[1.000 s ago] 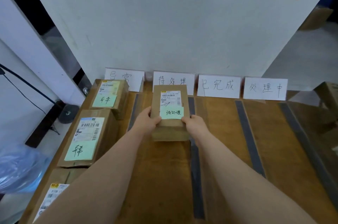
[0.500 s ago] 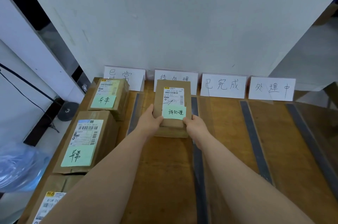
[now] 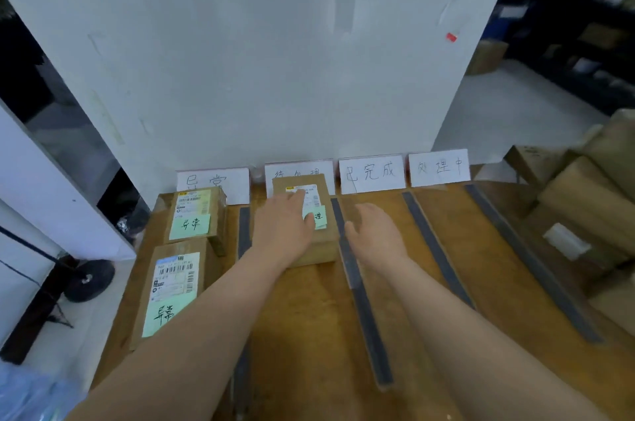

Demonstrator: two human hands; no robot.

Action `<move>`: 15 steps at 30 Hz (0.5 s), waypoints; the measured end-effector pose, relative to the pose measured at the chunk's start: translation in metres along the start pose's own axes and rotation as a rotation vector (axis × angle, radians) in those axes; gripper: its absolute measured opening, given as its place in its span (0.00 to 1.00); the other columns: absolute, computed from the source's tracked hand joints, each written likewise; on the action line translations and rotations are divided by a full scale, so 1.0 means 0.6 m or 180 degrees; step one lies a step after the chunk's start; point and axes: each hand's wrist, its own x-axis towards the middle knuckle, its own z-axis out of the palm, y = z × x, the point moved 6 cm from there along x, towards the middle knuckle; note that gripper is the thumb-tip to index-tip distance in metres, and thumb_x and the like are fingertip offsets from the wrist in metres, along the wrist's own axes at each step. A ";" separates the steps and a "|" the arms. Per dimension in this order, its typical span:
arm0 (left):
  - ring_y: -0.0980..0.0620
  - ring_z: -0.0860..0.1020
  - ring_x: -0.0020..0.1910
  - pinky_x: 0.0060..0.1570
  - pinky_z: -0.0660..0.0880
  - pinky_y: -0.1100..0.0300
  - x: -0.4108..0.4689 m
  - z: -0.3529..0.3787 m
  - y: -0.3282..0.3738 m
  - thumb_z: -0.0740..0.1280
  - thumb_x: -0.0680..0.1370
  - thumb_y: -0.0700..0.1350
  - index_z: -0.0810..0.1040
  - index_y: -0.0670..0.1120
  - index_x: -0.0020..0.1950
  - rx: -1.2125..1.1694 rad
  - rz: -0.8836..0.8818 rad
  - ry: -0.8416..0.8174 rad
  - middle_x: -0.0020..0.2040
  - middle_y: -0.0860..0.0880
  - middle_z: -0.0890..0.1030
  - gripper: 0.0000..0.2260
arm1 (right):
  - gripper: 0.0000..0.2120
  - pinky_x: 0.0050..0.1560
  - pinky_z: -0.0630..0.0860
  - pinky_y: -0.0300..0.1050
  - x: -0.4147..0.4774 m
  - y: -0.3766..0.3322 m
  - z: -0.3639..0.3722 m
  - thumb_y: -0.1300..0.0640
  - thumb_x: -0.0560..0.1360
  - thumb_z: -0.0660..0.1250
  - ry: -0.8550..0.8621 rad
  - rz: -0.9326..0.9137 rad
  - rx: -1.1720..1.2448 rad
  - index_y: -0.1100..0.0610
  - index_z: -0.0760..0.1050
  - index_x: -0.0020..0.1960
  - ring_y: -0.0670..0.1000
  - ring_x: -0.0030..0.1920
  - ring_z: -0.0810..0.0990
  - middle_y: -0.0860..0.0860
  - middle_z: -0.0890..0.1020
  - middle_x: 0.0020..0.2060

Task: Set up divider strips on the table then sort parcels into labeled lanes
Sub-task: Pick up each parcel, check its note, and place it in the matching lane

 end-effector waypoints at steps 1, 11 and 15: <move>0.46 0.73 0.66 0.57 0.72 0.55 -0.016 -0.014 0.017 0.60 0.82 0.52 0.66 0.49 0.75 0.0089 0.0155 0.0022 0.71 0.47 0.73 0.22 | 0.16 0.59 0.71 0.46 -0.020 -0.001 -0.020 0.54 0.80 0.60 0.0092 -0.0012 -0.0112 0.61 0.73 0.63 0.54 0.61 0.74 0.55 0.76 0.62; 0.49 0.73 0.67 0.67 0.68 0.52 -0.164 -0.031 0.230 0.57 0.82 0.54 0.69 0.49 0.73 0.0020 0.1635 -0.0008 0.69 0.50 0.75 0.21 | 0.24 0.72 0.62 0.47 -0.254 0.131 -0.232 0.50 0.80 0.60 0.0873 0.0522 -0.0697 0.59 0.66 0.73 0.52 0.71 0.67 0.53 0.71 0.70; 0.50 0.72 0.69 0.69 0.68 0.51 -0.209 -0.015 0.371 0.56 0.82 0.56 0.65 0.51 0.76 -0.0064 0.2106 -0.0097 0.71 0.51 0.73 0.23 | 0.25 0.71 0.65 0.49 -0.355 0.231 -0.316 0.49 0.79 0.61 0.1200 0.1019 -0.0648 0.58 0.67 0.73 0.53 0.70 0.69 0.53 0.72 0.69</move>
